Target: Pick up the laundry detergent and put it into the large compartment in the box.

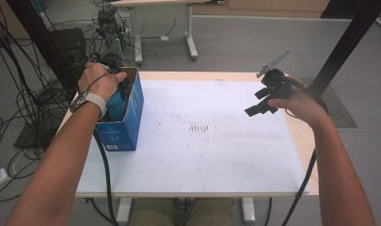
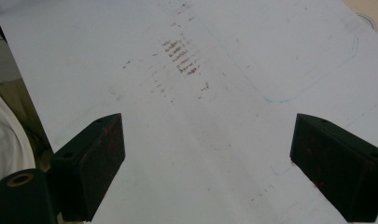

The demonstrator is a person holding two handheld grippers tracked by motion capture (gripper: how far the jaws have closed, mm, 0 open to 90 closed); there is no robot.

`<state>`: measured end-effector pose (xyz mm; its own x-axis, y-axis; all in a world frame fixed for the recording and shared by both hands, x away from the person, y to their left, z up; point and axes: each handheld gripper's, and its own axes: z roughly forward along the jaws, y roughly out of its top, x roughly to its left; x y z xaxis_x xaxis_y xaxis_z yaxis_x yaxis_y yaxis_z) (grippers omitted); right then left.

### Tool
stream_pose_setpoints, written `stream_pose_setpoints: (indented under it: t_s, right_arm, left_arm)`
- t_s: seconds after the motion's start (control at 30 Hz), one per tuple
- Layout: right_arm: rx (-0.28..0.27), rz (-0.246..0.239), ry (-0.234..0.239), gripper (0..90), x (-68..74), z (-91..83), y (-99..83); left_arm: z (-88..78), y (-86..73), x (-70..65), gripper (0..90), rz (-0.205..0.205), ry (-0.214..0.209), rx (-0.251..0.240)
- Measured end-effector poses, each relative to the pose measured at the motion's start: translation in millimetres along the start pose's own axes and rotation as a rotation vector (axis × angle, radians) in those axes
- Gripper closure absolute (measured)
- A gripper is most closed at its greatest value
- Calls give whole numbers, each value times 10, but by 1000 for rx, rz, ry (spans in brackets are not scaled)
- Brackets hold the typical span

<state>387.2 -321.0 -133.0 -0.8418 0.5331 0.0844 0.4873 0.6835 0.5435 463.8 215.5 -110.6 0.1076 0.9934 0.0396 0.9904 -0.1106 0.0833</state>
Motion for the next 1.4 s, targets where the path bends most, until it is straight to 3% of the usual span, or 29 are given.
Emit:
stream_pose_setpoints:
  t_s: [0.6, 1.13, 1.4]
  right_arm:
    - [4, 7, 2, 102, -8, 21, -25]
    - [13, 12, 5, 102, -25, 48, -17]
    - [13, 10, 3, 102, -11, 42, -12]
  left_arm:
    - [195, 2, 13, 372, 5, 11, 10]
    - [408, 18, 82, 372, 4, -8, 27]
    - [415, 11, 114, 371, 6, -16, 22]
